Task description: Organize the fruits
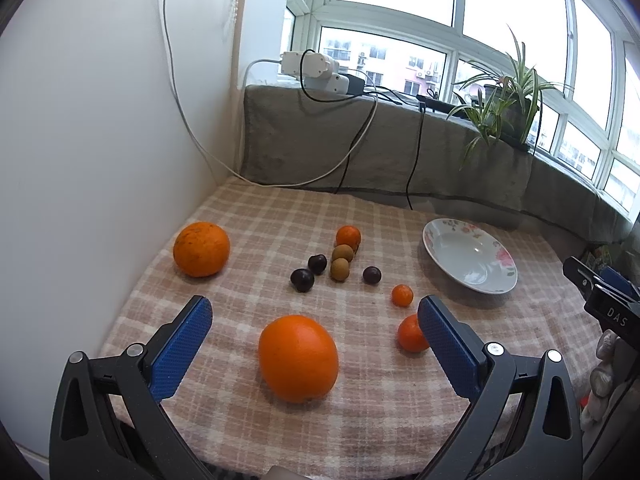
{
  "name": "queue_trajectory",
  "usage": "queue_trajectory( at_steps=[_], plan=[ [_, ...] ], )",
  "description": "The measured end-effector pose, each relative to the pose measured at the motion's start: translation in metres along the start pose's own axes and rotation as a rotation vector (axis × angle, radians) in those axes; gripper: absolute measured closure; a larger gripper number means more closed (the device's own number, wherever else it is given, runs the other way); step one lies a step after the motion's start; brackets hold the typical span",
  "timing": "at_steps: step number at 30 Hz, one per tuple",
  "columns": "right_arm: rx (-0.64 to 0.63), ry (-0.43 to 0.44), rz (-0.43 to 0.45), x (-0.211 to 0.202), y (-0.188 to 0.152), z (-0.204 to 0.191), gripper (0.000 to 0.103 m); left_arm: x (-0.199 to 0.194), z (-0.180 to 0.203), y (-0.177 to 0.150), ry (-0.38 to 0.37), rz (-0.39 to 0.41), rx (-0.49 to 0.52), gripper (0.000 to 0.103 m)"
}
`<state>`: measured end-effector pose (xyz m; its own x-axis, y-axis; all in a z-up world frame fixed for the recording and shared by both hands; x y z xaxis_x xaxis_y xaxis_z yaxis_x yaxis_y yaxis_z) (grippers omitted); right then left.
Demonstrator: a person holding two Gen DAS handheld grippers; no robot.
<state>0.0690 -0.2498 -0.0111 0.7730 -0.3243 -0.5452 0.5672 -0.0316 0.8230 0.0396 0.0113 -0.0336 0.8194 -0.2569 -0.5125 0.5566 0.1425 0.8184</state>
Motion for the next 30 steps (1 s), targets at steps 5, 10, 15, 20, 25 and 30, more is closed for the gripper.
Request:
queue_trajectory(
  at_steps=[5,10,15,20,25,30],
  plan=[
    [-0.024,0.009,0.001,0.003,-0.001,-0.008,0.000,0.001,-0.002,-0.002,0.000,-0.006,-0.003,0.001],
    [-0.060,0.046,0.014,0.005,0.001,-0.023,0.000,0.001,-0.016,-0.007,0.013,-0.019,-0.033,0.001],
    [-0.079,0.146,-0.021,0.014,-0.003,-0.043,0.000,-0.003,-0.032,-0.014,0.028,-0.031,-0.067,0.001],
    [-0.114,0.270,-0.049,0.019,-0.006,-0.069,0.000,0.000,-0.042,-0.028,-0.010,-0.069,-0.116,0.001],
    [-0.173,0.422,-0.087,0.017,-0.013,-0.103,0.000,0.007,-0.042,-0.041,-0.040,-0.116,-0.124,0.007],
    [-0.212,0.603,-0.203,0.022,-0.024,-0.141,0.001,0.014,-0.041,-0.048,-0.091,-0.143,-0.152,0.011]
  ],
)
Point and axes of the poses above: each gripper's, at about its wrist camera, not at the fingertips, and x roughly the way its jaws point, z to its right, y to its top, the point moved 5 cm from there along x, roughly the way its jaws point, and after that the axes turned 15 degrees about -y, right-handed, at the moved point
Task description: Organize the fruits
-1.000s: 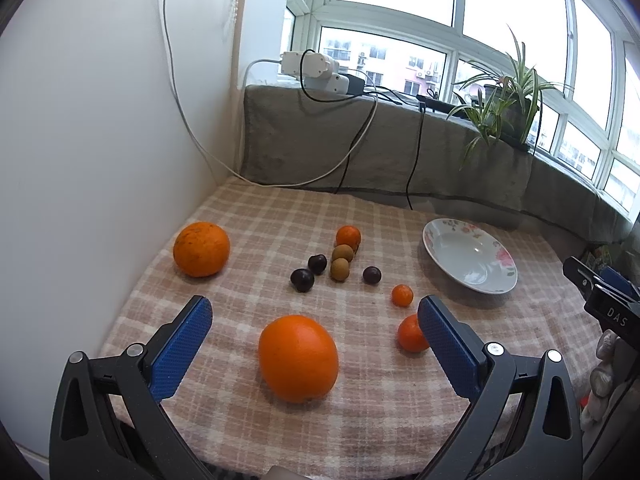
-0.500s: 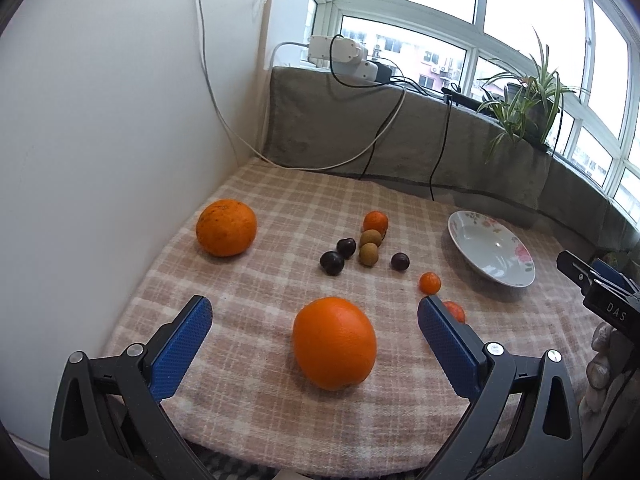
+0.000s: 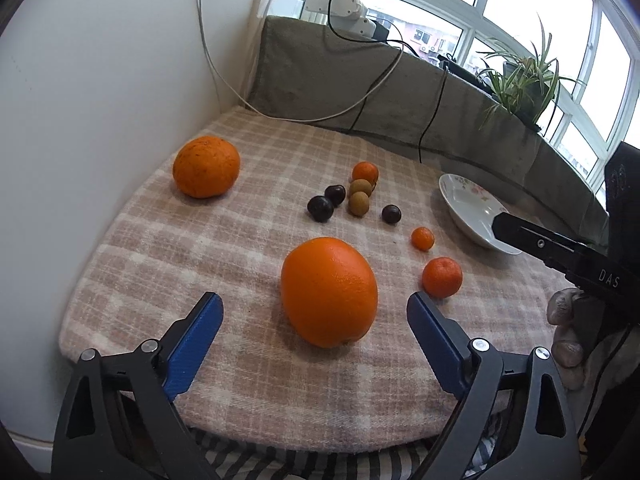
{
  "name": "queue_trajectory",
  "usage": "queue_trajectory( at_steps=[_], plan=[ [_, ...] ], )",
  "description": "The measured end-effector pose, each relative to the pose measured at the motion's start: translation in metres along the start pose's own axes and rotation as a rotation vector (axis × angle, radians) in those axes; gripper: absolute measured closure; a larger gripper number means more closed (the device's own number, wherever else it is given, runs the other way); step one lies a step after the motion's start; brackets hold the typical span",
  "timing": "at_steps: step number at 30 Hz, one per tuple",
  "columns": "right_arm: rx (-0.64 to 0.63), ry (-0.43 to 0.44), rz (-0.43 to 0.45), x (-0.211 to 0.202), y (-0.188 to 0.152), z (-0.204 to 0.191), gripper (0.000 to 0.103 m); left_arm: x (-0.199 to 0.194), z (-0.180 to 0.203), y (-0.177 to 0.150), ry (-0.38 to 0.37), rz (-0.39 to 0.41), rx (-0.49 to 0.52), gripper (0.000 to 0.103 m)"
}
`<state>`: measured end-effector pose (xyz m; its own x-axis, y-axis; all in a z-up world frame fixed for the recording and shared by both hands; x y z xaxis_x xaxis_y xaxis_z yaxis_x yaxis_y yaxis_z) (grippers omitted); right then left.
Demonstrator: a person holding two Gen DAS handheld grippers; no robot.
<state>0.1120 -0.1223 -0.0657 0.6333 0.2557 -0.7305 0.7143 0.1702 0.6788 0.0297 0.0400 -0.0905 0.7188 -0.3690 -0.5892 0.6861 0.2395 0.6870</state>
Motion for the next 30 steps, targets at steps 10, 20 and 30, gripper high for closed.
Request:
queue_trajectory(
  at_steps=[10,20,30],
  plan=[
    [-0.026,0.223,-0.199,0.037,-0.007,-0.042,0.018,0.014,-0.003,-0.010,-0.078,-0.055,-0.061,0.019],
    [-0.075,0.341,-0.288,0.048,-0.011,-0.081,0.018,0.025,-0.005,-0.015,-0.109,-0.084,-0.085,0.025],
    [-0.049,0.391,-0.370,0.064,-0.024,-0.093,0.025,0.033,-0.010,-0.015,-0.124,-0.096,-0.103,0.034]
  ],
)
Point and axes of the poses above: each gripper's, at about its wrist camera, not at the fingertips, and x roughly the way its jaws point, z to its right, y to its top, the point moved 5 cm from there along x, roughly the way its jaws point, and after that the axes turned 15 degrees about -y, right-handed, at the moved point
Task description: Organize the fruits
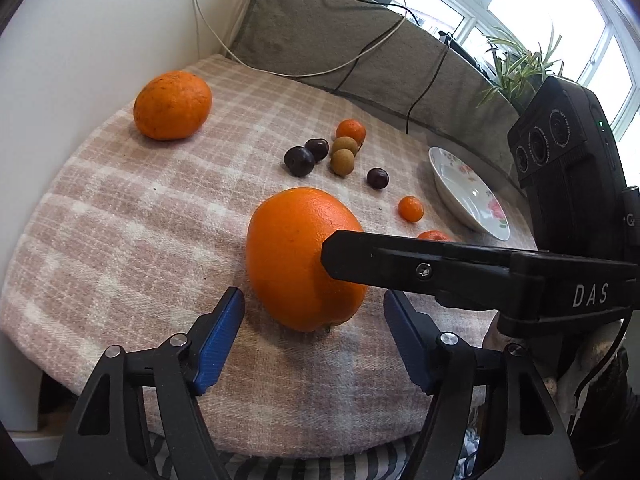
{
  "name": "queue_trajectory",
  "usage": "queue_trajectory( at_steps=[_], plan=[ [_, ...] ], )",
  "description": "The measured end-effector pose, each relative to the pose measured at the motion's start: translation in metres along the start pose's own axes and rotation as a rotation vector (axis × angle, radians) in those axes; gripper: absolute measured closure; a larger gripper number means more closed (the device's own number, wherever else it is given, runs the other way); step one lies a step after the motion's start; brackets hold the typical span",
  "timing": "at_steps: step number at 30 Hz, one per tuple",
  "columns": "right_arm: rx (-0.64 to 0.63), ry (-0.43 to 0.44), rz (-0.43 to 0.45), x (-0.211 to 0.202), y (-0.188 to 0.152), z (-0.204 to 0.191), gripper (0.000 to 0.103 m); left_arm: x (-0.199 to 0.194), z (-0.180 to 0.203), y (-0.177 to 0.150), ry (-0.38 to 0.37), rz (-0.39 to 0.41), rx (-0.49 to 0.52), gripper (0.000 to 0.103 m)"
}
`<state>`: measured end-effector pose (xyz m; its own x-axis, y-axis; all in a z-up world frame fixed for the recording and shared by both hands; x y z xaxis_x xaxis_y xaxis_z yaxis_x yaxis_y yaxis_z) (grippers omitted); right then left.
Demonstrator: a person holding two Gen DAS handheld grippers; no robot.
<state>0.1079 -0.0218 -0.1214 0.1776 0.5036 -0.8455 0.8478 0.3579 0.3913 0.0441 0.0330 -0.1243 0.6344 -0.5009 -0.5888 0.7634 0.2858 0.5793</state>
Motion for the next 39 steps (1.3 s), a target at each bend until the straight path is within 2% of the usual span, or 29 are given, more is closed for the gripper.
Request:
queue_trajectory(
  at_steps=[5,11,20,33,39],
  plan=[
    [0.000,0.016,-0.004,0.008,0.002,-0.004,0.026,0.005,-0.004,0.001,-0.005,-0.006,-0.007,0.037],
    [0.017,0.058,-0.020,0.014,0.001,-0.009,0.036,0.008,-0.005,0.002,-0.005,-0.008,0.004,0.039],
    [0.022,0.053,-0.007,0.013,-0.001,-0.010,0.037,0.007,0.000,0.001,0.023,-0.008,0.031,0.039],
    [0.074,0.061,0.064,-0.021,-0.002,0.003,0.037,0.004,0.030,0.018,0.036,0.031,0.137,0.040],
    [0.097,0.032,0.118,-0.045,-0.002,0.017,0.037,0.014,0.051,0.031,0.005,0.040,0.187,0.039]
  ],
)
Point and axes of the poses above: each gripper's, at about its wrist camera, not at the fingertips, and x roughly the way its jaws point, z to its right, y to its top, the point moved 5 cm from there along x, roughly the way its jaws point, and after that the axes turned 15 degrees about -y, right-handed, at the moved point
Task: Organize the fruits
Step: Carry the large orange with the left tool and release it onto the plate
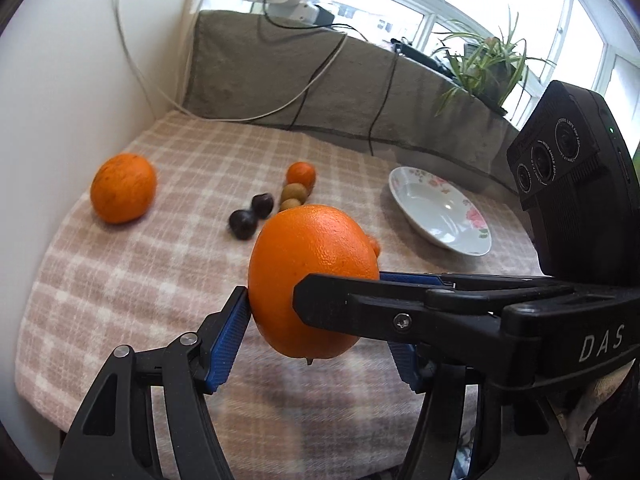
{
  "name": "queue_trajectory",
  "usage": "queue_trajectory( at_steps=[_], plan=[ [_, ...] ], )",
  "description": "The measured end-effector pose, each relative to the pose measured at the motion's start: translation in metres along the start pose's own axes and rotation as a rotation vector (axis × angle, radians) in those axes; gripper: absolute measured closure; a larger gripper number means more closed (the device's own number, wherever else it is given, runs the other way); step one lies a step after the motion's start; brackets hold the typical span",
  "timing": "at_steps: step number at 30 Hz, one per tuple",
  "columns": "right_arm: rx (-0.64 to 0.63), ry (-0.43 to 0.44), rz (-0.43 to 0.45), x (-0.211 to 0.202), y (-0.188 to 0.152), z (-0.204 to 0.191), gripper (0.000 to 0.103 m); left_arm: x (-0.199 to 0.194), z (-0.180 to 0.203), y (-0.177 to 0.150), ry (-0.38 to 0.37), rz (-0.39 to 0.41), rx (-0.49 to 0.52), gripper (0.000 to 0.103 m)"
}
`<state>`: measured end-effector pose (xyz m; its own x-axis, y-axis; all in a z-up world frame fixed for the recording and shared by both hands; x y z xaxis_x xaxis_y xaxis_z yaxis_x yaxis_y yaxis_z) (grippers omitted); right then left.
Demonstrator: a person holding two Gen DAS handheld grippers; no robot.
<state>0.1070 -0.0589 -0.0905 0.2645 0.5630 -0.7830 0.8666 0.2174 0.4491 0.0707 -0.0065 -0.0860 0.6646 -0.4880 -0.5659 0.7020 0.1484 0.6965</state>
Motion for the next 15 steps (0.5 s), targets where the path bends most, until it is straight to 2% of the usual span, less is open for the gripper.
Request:
queue_trajectory(
  at_steps=[15],
  plan=[
    [0.120,-0.068,0.111,-0.061,0.005,0.066,0.037,0.048,0.065,0.027,-0.101,-0.016,0.140,0.038]
  ],
)
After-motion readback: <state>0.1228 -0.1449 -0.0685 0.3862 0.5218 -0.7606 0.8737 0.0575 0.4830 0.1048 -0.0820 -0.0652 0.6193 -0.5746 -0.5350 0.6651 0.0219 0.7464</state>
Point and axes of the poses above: each gripper's, at about its wrist camera, not at the fingertips, and x roughly the way its jaws point, z to its right, y to its top, the point moved 5 cm from there along x, roughly the way its jaws point, and after that the axes turned 15 degrees about -y, right-handed, at the moved point
